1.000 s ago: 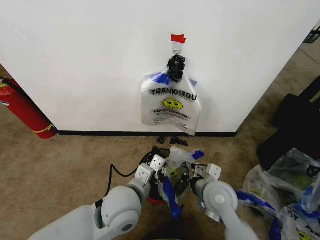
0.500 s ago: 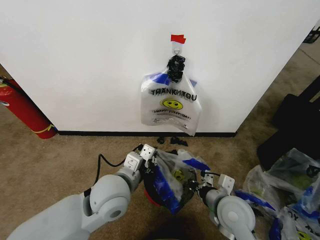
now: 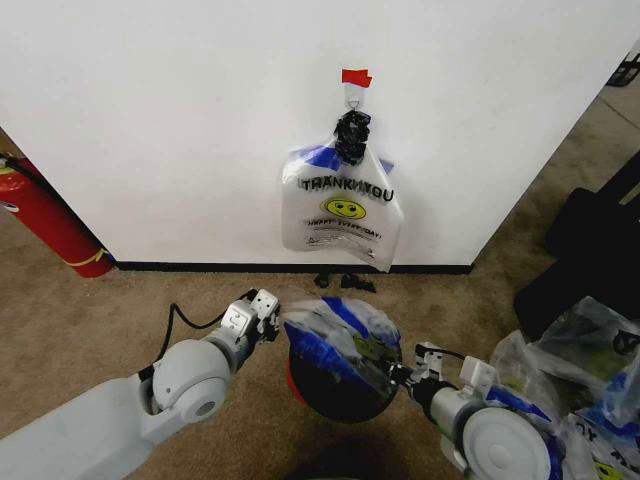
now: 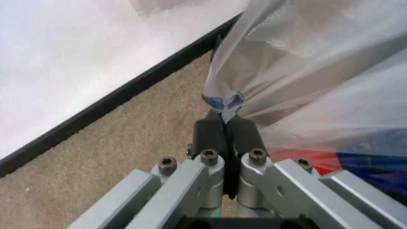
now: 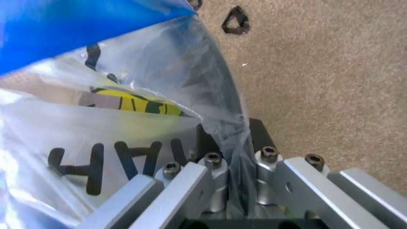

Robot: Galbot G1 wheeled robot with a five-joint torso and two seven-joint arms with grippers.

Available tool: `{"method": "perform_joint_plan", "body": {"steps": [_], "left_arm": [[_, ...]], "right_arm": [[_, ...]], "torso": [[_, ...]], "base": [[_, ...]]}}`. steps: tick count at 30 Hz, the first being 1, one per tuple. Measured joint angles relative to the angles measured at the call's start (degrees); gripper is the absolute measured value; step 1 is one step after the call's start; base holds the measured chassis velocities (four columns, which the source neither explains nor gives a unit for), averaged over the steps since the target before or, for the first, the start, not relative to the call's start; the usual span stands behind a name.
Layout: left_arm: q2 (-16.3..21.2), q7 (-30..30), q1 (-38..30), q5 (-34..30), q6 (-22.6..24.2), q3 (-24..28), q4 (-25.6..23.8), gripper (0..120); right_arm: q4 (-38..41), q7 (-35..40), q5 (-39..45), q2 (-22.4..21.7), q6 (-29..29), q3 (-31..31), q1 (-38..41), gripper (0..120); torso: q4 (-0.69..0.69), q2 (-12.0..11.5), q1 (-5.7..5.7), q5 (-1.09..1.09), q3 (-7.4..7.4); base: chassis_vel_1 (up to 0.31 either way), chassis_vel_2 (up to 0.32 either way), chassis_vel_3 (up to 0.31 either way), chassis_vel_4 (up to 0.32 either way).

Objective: Pick up the garbage bag from the wall and place it over the trash bin.

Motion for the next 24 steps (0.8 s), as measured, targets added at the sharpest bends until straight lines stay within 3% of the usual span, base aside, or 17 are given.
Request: {"method": "perform_joint_plan", "body": {"steps": [9, 18, 24], "left_arm": [[5.79, 5.25, -0.43, 1.25, -0.47, -1.20, 4.45, 1], [11.00, 9.45, 0.71, 2.49, -0.75, -1.28, 4.36, 36], [10.07, 6.24, 2.29, 2.42, -1.36, -2.71, -0.83, 58]], "right_arm": [[4.63, -5.78, 1.08, -2.39, 0.51, 3.26, -4.20, 0], [6.61, -6.89, 1.09, -3.64, 0.72, 4.57, -5.59, 0], [6.07, -6.91, 0.01, -2.95, 1.39, 4.63, -6.04, 0]], "torso": [[-0.02, 0.00, 0.00, 0.01, 0.00], [-0.01, 0.00, 0.00, 0.00, 0.00], [-0.02, 0.00, 0.00, 0.01, 0.00]], "base": [[0.000, 0.000, 0.000, 0.000], [0.000, 0.000, 0.000, 0.000], [0.000, 0.000, 0.000, 0.000]]}}
